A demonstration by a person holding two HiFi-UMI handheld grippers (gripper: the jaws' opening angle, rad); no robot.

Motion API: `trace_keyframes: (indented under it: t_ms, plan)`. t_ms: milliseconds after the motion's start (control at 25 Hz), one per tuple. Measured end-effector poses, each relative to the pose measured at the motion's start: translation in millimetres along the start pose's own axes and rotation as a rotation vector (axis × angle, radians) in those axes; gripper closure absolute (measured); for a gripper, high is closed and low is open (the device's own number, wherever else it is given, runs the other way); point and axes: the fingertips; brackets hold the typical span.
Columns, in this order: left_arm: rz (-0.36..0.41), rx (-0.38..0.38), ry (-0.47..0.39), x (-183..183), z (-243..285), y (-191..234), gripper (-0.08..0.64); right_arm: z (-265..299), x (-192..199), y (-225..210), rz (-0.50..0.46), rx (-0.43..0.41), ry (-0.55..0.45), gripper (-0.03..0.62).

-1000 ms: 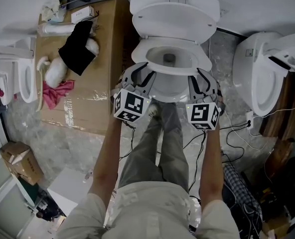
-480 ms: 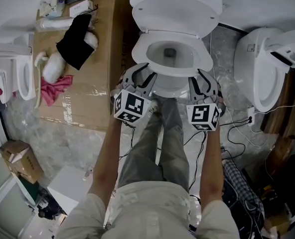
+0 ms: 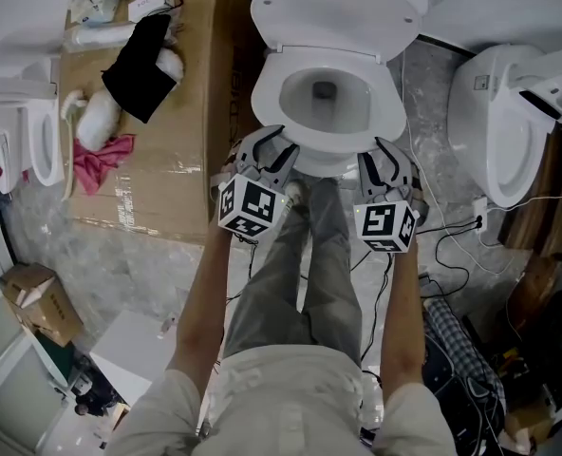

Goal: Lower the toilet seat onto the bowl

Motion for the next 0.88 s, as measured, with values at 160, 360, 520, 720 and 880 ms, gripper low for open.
trace_keyframes:
  t_ms: [160,360,520,720,880]
  plan:
    - [0.005,0.016,0.012,9,0,-12,0.388,0,13,8,-0.011,-0.004,0.019,0.454]
    - [0.016,0.036,0.028,21,2,-26,0.385,0,29,18,-0.025,-0.010,0.037,0.451]
    - [0.025,0.057,0.045,29,4,-38,0.383,0,42,26,-0.034,-0.013,0.053,0.448]
    - [0.028,0.077,0.057,39,5,-49,0.379,1,55,34,-0.040,-0.011,0.061,0.445]
    - [0.034,0.081,0.066,48,7,-59,0.376,2,66,41,-0.043,0.003,0.063,0.442]
Point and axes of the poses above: the fingertips, and each gripper's own axes: z forward along the fingers, y to its left, x out of its underside, and after that the axes turned 13 degrees about z, right-handed
